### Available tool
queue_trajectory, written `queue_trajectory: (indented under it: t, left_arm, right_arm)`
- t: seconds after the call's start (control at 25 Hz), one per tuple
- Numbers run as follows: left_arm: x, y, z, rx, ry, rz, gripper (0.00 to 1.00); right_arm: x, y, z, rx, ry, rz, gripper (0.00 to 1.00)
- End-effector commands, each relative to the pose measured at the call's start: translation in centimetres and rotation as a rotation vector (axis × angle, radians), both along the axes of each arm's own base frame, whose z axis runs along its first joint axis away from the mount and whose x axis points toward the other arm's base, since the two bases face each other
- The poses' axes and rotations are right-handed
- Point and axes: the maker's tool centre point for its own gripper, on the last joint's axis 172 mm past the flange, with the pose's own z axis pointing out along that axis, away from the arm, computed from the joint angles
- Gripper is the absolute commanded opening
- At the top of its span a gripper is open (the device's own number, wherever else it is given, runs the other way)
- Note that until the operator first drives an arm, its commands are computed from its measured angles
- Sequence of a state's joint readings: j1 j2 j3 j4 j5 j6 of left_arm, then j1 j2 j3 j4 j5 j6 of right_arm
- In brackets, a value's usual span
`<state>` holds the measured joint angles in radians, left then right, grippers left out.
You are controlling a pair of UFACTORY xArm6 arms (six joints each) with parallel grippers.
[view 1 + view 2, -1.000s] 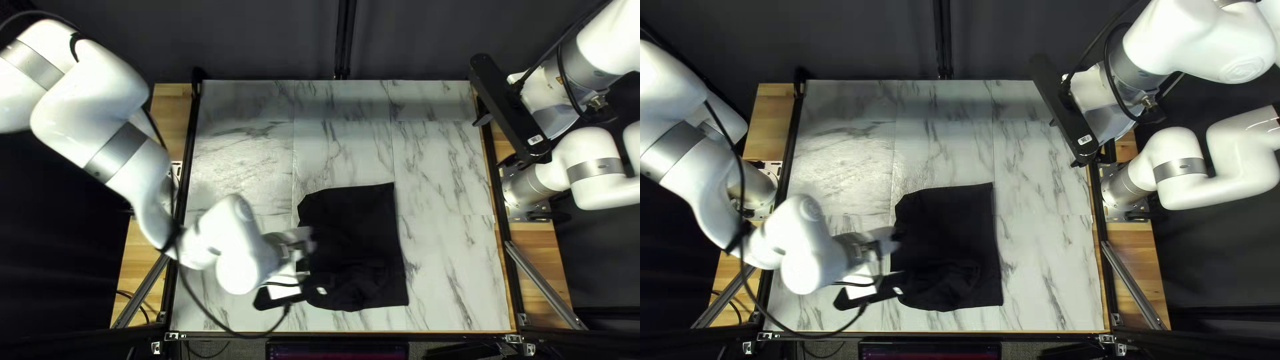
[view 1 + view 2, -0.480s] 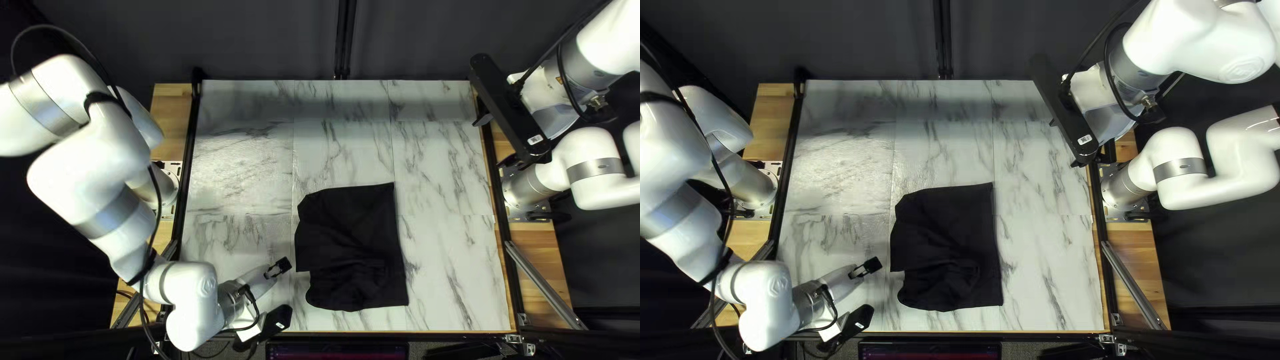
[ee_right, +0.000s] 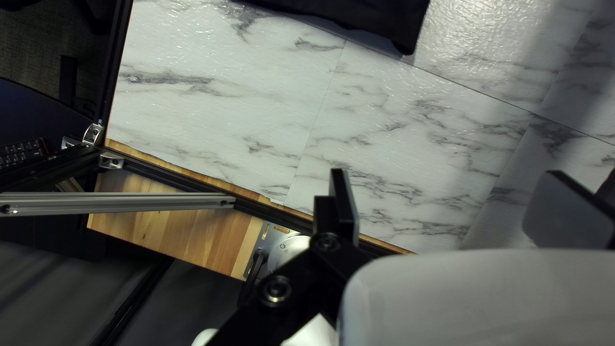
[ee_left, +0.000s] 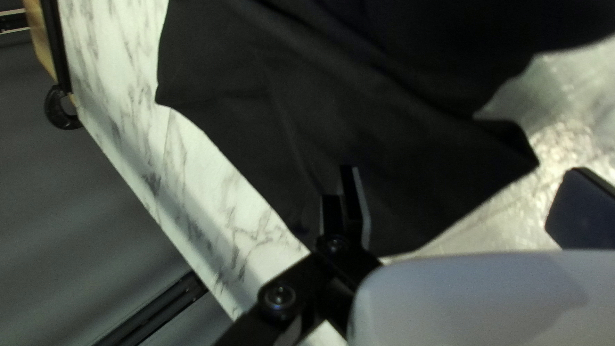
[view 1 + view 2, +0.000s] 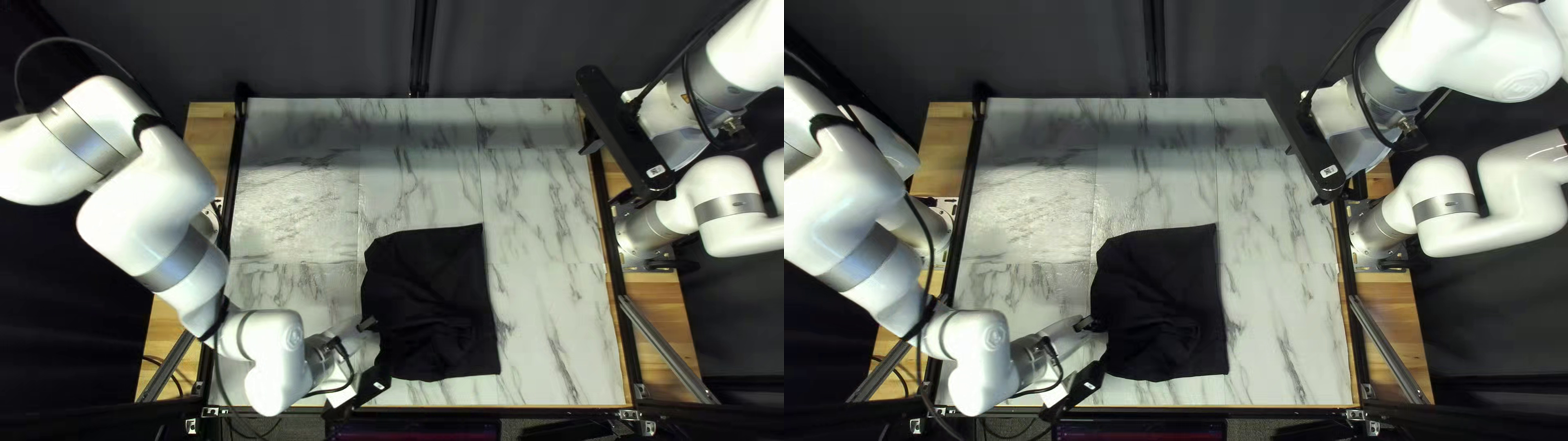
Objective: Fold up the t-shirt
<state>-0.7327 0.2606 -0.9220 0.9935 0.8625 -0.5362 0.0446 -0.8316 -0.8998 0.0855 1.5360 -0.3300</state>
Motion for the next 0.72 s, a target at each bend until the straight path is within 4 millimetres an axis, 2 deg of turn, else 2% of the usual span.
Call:
queue_trajectory:
  t: [0.04,0.4,0.44,0.48,0.52,0.56,0.72]
  left_arm:
    - [0.6,-0.2,-1.0,-0.015,0.005,0.033,1.0]
    - [-1.7,1.1,-1.3,-0.001,0.013,0.08,1.0]
    - [-1.8,1.3,-1.4,-0.003,0.013,0.084,0.95]
    - [-1.7,1.4,-1.5,-0.004,0.014,0.087,0.88]
    - [-1.7,1.5,-1.7,-0.007,0.014,0.09,0.5]
    - [-1.5,1.6,-1.9,-0.01,0.014,0.091,0.0]
    - [-1.1,1.6,-2.3,-0.02,0.017,0.096,0.0]
  right_arm:
    - [0.0,0.0,0.0,0.0,0.0,0.0,1.0]
    - [0.0,0.0,0.0,0.0,0.0,0.0,1.0]
    - [0.0,0.0,0.0,0.0,0.0,0.0,1.0]
    - [0.0,0.0,0.0,0.0,0.0,0.0,1.0]
    - [0.0,0.0,0.0,0.0,0.0,0.0,1.0]
    - [0.0,0.0,0.0,0.0,0.0,0.0,1.0]
    - [0.0,0.0,0.0,0.0,0.0,0.0,1.0]
